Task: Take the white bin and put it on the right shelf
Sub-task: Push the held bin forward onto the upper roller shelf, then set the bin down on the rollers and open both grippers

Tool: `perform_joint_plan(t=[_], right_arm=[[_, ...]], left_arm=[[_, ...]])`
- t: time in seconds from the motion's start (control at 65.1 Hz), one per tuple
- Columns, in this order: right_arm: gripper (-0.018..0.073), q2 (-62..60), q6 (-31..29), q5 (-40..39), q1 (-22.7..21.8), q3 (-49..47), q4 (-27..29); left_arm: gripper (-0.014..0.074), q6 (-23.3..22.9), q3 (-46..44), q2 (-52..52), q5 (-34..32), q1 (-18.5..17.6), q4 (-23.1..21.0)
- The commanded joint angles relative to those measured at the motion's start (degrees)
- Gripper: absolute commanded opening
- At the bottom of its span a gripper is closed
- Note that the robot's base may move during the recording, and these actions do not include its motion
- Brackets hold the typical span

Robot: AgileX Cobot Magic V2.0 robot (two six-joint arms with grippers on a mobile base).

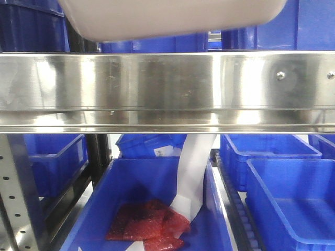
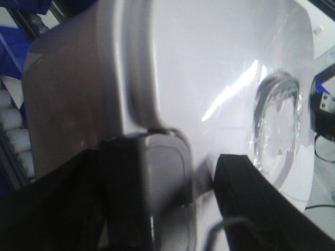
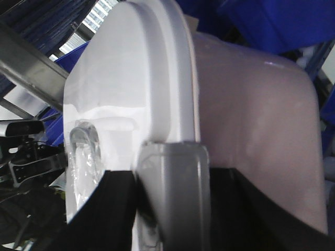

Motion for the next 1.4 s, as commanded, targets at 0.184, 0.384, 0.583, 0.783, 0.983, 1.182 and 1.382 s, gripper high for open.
perform_joint_plan(t=[0.184,0.384,0.583,0.783,0.983,1.182,1.382], right_arm=[[0.0442,2.66,0.45,6.22,1.27,-1.97,6.73],[0.0522,4.96,0.45,3.21,1.27,-1.97,1.02],[0.0522,5.84,0.45,0.78,0.55,-1.97,-0.96],[0.0522,5.99,0.45,-1.47,-4.34,-1.97,-0.96],[0.0522,5.99,0.45,1.40,-8.30,-1.97,-0.96],[0.0464,5.99,0.45,4.36,-8.25,-1.97,-0.96],[0.0157,5.99,0.45,3.25,-8.25,-1.97,-0.96]], left_arm=[[0.0298,0.38,-3.43,2.89,2.39,-1.85,-11.56],[0.0464,0.38,-3.43,3.83,0.19,-1.85,-10.48],[0.0545,0.38,-3.43,3.85,-2.81,-1.38,-7.00],[0.0535,0.33,-3.43,3.85,-3.99,1.71,-7.38],[0.0535,0.33,-3.43,3.85,-3.37,5.31,-7.38],[0.0460,0.33,-3.43,3.85,-1.91,5.09,-7.38],[-0.0041,0.33,-3.43,3.95,-1.83,5.09,-7.38]])
